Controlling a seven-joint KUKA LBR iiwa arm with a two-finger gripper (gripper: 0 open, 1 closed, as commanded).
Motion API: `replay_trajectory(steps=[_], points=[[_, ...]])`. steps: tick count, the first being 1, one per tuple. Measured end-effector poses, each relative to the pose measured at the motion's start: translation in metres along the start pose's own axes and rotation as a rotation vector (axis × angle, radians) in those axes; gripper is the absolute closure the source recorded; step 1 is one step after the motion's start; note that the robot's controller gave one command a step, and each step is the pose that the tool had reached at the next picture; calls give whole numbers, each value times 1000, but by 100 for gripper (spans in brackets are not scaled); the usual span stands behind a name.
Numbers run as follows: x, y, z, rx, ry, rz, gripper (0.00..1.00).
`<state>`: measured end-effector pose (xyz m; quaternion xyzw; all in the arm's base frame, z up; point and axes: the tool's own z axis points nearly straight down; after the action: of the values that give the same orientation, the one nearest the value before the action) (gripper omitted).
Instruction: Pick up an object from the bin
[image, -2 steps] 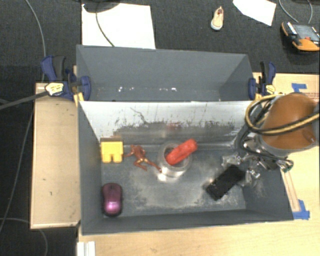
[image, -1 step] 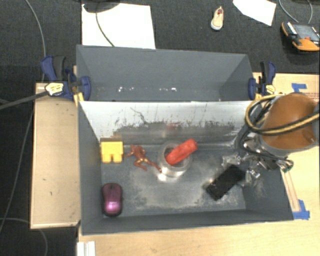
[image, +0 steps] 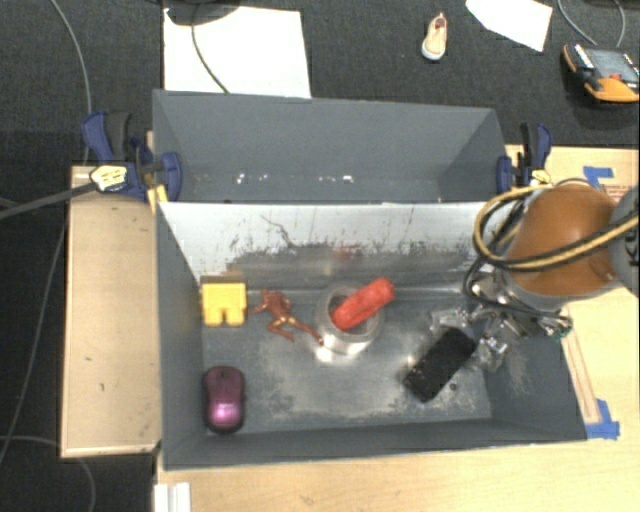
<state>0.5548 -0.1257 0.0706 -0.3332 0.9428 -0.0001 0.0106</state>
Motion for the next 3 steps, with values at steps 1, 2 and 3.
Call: replay_trajectory(steps=[1,2,3], points=[[0,0,0,-1,0,4,100],[0,0,0,-1,0,6,100],[0,0,0,-1,1,8,100]])
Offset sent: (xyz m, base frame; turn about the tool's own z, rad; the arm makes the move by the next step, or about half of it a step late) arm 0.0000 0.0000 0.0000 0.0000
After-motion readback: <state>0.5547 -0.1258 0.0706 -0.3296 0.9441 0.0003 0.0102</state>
